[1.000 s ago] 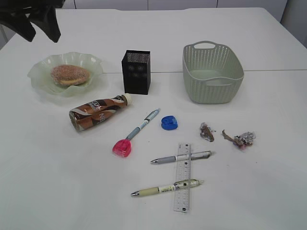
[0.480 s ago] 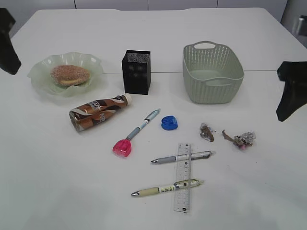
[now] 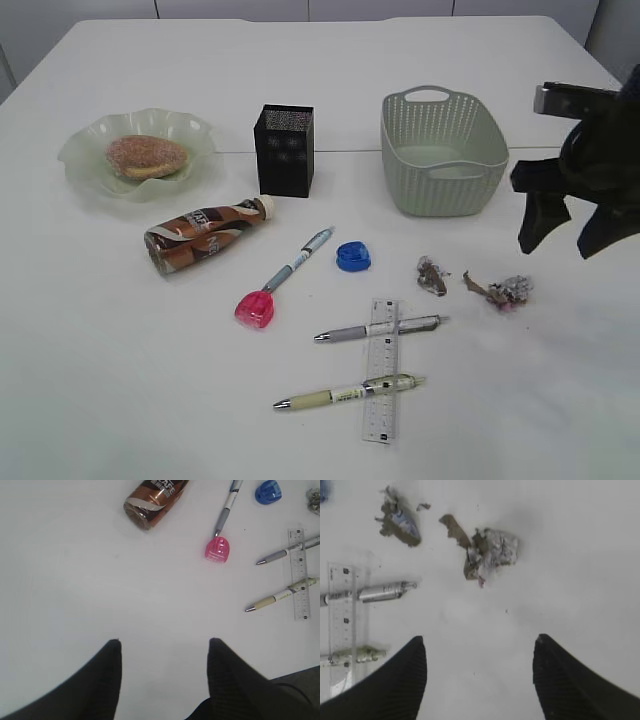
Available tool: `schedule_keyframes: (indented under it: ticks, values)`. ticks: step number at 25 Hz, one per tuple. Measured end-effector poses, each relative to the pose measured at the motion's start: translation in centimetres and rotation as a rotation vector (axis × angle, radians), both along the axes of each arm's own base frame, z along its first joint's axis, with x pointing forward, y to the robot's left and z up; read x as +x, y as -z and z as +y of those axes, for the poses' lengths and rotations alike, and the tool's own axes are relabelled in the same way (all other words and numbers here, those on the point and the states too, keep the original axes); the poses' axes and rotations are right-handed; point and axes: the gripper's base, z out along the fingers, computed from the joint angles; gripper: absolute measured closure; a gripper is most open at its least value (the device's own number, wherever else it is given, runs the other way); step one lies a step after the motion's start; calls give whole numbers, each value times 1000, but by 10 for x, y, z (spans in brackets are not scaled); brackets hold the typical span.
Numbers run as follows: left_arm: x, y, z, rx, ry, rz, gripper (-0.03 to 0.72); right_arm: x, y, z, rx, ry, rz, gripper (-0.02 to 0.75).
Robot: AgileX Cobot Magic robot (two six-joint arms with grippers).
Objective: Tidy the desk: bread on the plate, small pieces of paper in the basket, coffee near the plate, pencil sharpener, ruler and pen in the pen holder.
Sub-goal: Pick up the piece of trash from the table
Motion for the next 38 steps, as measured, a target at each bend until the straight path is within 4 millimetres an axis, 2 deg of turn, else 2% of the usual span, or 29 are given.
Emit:
schedule_keyframes:
  ticks: [6, 16, 25, 28, 32, 38]
  values:
    - [1, 0, 2, 27, -4, -7, 284, 32, 13, 1, -16, -70, -51, 246]
    - [1, 0, 4, 44, -7, -12, 284, 42, 42, 1, -21, -75, -6, 246]
    - [2, 0, 5, 59, -9, -17, 284, 71, 62, 18, -69, -145, -11, 246]
    - [2, 0, 5, 59, -9, -17, 285, 73, 68, 21, -79, -164, 44, 246]
    - [2, 0, 5, 59, -9, -17, 285, 69, 81, 15, -147, -201, 133, 246]
    - [2, 0, 6, 65, -10, -19, 286, 70, 79, 13, -166, -209, 137, 246]
